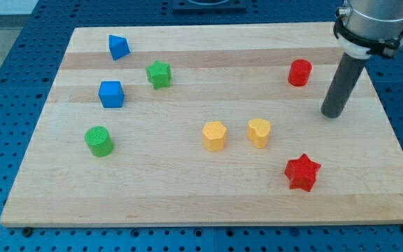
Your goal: Place the yellow heart right to the yellow hexagon
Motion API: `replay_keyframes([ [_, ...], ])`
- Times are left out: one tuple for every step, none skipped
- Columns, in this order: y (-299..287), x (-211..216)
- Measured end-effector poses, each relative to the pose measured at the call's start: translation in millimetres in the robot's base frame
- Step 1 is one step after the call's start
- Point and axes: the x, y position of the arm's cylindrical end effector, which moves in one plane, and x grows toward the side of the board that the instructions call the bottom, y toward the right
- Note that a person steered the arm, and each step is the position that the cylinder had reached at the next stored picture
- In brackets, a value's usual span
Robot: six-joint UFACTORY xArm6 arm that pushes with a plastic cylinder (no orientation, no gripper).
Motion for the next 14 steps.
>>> replay_keyframes([
  [-13.7,11.9],
  [-28.9,16.1],
  [-48.7,18.3],
  [-65.7,25.0],
  [-84.7,30.9],
  [-101.6,31.3],
  [-116.6,31.3],
  [-124.6,31.3],
  [-123.9,31.3],
  [-119.3,31.3],
  [-119.0,31.1],
  [-118.6,25.9],
  [-102.9,16.1],
  [-76.5,6.2],
])
